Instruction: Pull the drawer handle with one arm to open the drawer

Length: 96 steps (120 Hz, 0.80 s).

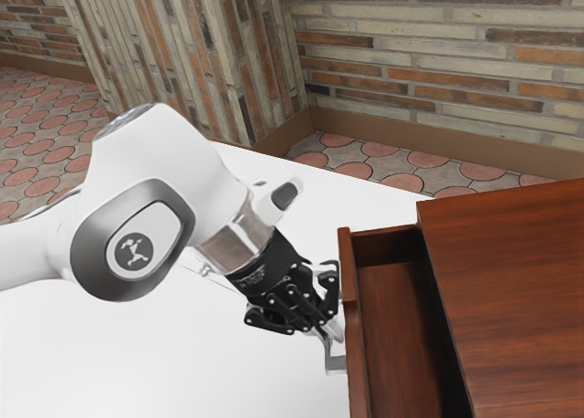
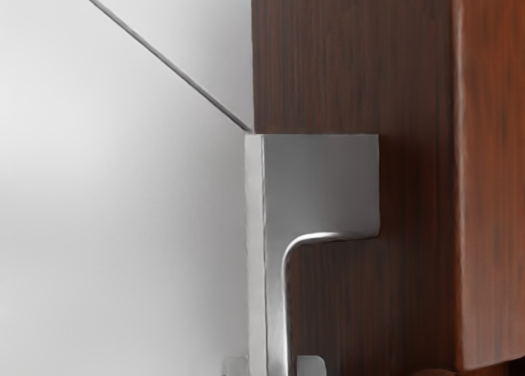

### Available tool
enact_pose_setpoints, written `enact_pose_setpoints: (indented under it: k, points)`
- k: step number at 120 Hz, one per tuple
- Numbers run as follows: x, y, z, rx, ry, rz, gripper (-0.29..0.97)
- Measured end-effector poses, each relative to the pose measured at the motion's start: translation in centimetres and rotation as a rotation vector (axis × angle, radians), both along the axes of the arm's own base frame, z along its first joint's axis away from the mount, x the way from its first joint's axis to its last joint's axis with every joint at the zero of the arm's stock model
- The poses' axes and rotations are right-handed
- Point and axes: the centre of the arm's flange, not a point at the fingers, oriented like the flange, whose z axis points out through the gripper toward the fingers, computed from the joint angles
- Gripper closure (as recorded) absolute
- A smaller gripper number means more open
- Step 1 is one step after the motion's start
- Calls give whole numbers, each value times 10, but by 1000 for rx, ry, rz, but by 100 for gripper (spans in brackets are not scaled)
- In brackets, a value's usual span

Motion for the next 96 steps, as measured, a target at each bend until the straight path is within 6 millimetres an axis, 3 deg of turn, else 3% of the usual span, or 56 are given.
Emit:
enact_pose_setpoints:
  k: [69,96]
  points:
    - [-19,14,7,13,9,-10,79]
    - [-27,30,11,13,14,0,79]
